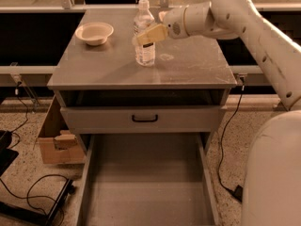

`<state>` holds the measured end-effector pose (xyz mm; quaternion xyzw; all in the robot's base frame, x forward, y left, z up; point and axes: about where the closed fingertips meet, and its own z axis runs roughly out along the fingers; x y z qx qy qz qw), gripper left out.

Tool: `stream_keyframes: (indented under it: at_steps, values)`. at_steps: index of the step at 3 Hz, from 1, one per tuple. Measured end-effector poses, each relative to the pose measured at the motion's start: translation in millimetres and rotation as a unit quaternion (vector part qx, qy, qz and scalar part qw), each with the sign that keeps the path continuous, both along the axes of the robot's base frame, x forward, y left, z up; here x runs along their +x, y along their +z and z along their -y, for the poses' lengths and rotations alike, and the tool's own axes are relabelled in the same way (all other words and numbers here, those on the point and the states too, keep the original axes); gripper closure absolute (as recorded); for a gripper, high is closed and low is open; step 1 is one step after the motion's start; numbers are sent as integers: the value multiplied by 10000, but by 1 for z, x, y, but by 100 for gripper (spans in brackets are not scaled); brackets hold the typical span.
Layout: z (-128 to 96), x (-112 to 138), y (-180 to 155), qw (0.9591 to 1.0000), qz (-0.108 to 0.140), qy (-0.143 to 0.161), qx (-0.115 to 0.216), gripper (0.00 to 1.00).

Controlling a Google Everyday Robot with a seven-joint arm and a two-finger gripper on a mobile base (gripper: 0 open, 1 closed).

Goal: Pick blue plastic bottle from middle drawer and place on counter

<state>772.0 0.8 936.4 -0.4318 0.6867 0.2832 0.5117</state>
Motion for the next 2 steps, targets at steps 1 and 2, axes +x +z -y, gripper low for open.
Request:
stream_keyframes:
  at_steps: [1, 2]
  values:
    - [33, -20, 61, 9965, 376, 181, -726, 0]
    - [79, -56, 120, 9816, 877, -47, -1698, 0]
